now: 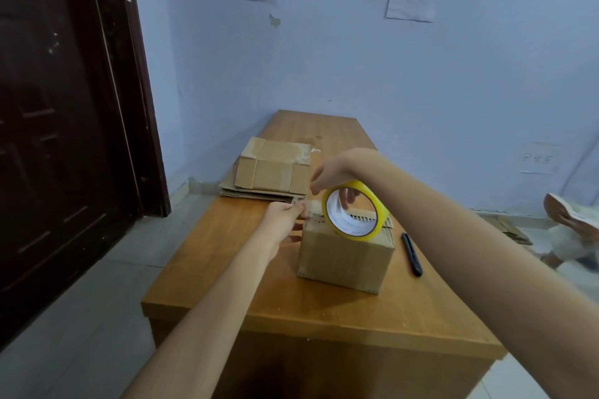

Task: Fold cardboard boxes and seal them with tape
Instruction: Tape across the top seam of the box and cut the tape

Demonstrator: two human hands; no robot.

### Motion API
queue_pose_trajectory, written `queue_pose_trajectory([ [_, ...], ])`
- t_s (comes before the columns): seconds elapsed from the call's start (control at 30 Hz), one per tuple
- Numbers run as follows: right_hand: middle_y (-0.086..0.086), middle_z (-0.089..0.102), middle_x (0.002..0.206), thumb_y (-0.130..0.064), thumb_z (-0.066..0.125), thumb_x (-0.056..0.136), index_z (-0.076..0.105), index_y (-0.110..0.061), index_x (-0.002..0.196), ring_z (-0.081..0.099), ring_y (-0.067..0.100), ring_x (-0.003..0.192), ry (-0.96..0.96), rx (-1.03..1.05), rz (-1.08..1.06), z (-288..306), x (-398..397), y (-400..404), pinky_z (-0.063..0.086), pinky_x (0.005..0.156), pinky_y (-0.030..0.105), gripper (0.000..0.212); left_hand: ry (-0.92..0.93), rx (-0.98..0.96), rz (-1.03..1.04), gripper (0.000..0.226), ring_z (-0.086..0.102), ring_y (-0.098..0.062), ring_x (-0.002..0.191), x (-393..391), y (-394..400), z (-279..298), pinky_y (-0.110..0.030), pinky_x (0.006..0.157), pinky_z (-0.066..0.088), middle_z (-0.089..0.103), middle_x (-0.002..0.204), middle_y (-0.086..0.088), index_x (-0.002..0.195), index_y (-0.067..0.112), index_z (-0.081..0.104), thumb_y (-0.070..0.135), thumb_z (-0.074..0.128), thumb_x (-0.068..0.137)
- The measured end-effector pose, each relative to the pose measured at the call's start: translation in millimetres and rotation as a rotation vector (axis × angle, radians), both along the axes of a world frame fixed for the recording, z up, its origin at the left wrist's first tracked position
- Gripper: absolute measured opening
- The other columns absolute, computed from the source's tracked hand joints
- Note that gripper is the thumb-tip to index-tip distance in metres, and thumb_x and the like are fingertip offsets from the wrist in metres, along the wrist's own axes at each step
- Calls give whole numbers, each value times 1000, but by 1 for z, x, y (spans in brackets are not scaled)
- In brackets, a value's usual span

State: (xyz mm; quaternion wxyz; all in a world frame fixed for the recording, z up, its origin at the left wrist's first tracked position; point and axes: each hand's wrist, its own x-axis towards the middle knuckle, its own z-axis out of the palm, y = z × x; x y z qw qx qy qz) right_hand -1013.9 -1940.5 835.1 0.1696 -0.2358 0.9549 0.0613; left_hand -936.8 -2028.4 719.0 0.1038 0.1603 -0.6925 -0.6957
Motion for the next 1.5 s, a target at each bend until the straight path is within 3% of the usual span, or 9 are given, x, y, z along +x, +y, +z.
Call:
queue_pose_trajectory([
  [0.1, 12, 63, 115, -44, 34, 95, 32, -25, 145, 66, 18, 59, 88, -132, 66, -2, 3, 6, 57, 73, 35, 54, -7, 15, 11, 25, 63, -13, 73, 1, 1, 0, -27, 58, 50, 67, 84, -1, 89, 11, 64, 26, 48, 100],
  [0.2, 3, 67, 74, -52, 27, 94, 60, -18, 104, 65, 18, 65, 391, -334, 85, -8, 7, 16, 40, 60, 27, 48, -9, 25, 19, 27, 63, -14, 75, 2, 3, 0, -28, 60, 51, 67, 85, -2, 85, 10, 64, 27, 48, 99],
  [0.3, -3, 66, 73, -54, 38, 88, 60, -20, 76, 62, 21, 76, 484, -707, 56, -14, 17, 38, 42, 64, 28, 42, -5, 15, 28, 30, 62, -14, 71, 1, 3, 1, -28, 61, 53, 66, 83, -3, 80, 9, 62, 27, 47, 100],
  [0.4, -12, 66, 91, -53, 51, 83, 61, -37, 95, 60, 15, 87, 376, -698, 149, -28, 24, 68, 48, 76, 33, 23, -14, 25, 39, 32, 61, -13, 69, 2, 3, -2, -28, 60, 52, 65, 79, -2, 79, 8, 62, 27, 47, 100],
  [0.5, -12, 62, 102, -46, 63, 77, 43, -44, 124, 62, 14, 88, 227, -808, 172, -45, 23, 94, 51, 81, 37, 51, -13, 32, 21, 29, 61, -13, 69, 4, 3, -4, -28, 60, 51, 64, 80, 0, 84, 10, 65, 28, 48, 99],
  [0.77, 0, 67, 95, -15, 66, 85, 56, -11, 102, 61, 11, 92, 23, -1129, -3, -85, 23, 120, 47, 76, 19, 21, -58, 15, 34, 29, 61, -19, 68, 0, 3, 3, -34, 66, 53, 62, 82, -2, 83, 9, 61, 29, 47, 99],
  [0.97, 28, 57, 94, -18, 46, 98, 46, -18, 118, 56, 38, 87, 249, -1255, -50, -99, 27, 106, 46, 76, 46, 20, -57, -117, 21, 38, 61, -24, 58, -1, 5, 5, -35, 63, 51, 63, 72, -4, 74, 6, 60, 27, 43, 101],
  [1.33, 5, 58, 107, 3, 37, 96, 40, -23, 136, 47, 20, 96, 311, -1389, -22, -104, 28, 103, 42, 84, 33, 48, -11, 30, 85, 27, 62, -22, 65, 3, 6, -4, -28, 52, 54, 62, 77, -5, 79, 5, 60, 21, 49, 99],
  [1.5, -18, 57, 96, 8, 39, 91, 44, -31, 126, 48, 21, 95, 331, -1428, -21, -104, 26, 102, 43, 81, 26, 53, -35, 21, 62, 26, 64, -23, 70, 3, 3, -4, -39, 70, 56, 65, 83, -8, 79, 5, 62, 21, 52, 97],
])
